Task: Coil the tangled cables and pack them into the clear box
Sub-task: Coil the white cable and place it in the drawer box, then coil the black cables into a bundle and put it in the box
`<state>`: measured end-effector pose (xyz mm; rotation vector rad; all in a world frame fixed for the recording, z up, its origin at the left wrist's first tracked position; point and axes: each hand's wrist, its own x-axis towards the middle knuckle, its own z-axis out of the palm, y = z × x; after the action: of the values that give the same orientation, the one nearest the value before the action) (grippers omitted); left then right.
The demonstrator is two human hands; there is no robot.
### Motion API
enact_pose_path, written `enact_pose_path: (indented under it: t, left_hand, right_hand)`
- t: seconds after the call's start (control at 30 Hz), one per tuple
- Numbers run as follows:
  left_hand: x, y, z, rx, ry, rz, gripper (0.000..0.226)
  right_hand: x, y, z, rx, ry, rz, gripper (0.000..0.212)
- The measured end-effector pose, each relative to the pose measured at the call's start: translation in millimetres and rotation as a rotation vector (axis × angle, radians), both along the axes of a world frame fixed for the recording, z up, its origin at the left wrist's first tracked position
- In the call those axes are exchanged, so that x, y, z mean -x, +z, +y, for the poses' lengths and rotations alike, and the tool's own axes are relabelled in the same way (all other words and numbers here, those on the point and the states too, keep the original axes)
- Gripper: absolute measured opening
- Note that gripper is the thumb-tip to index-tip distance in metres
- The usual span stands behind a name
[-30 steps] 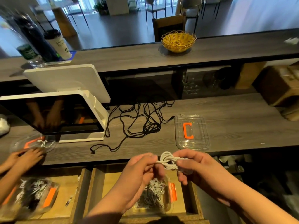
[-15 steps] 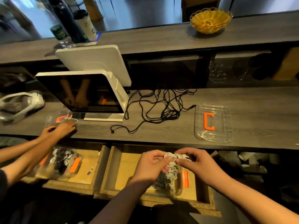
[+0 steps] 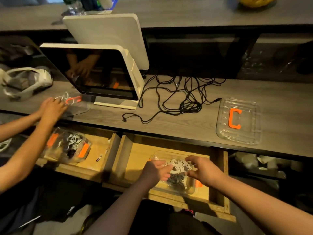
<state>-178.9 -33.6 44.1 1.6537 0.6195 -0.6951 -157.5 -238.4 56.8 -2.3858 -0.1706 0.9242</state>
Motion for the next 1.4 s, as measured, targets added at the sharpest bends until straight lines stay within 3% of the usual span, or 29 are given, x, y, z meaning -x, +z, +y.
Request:
enact_pose_path:
  t: [0.1,0.27,0.37,0.57,0.73,0.83,0.93,1.03,1.1,1.27,1.4]
  left_hand:
    - [-10.5,-7.8,9.4,0.015,-0.044,0.023,0.057]
    - [-41.3,-17.9,27.2,-0.014,-0.048,-0.025,0.024]
    - [-74.1,-21.9,52.4,-0.167,0.028,-0.181,0.009]
    - [-135.8,-28.4,112.9,-0.528,0.069,-0.426,0.037]
    - [-183.3,-43.6,147.9,-0.634,0.082,-0.456,0.053]
    - [-203.6,-54.4,162.1,-0.61,0.013,-0.392,0.052]
    - [-216.3,-62.9,171.5,-0.582,-0.058,-0.347,0.019]
    - [-220.0,-62.9,173.9,-0.398,-0.087,-0.355,0.018]
    - [-217.1,-60.1,170.8,-0.254,-0.076,-0.367,0.02]
    - [-211.0,-46.3,156.6,-0.015,0.169,-0.373,0.026]
    - [-205.8,-29.6,142.1,0.217,0.447,-0.236,0.03]
  right_hand:
    - [-18.5,-3.3,4.3,0.098,0.0,0.028,0.053]
    - [-54.9,-2.3,34.4,0.063,0.006,0.056,0.039]
    - [-85.1,-0.1,61.0,0.019,-0.002,0.061,0.033]
    - [-135.4,-7.9,124.5,0.014,-0.017,0.041,0.029]
    - [-183.4,-17.1,173.5,0.058,-0.05,-0.013,0.03]
    - [-209.3,-22.8,196.7,0.054,-0.096,0.004,0.034]
    - [-223.1,-32.8,213.2,0.037,-0.118,0.009,0.04]
    - [-229.1,-45.2,221.4,0.025,-0.105,-0.064,0.053]
    - [-231.3,-51.9,223.7,-0.007,-0.035,-0.114,0.051]
    - [-220.9,-52.6,219.2,-0.165,-0.031,-0.045,0.015]
    - [-200.5,-41.9,208.9,-0.306,-0.117,-0.021,0.021]
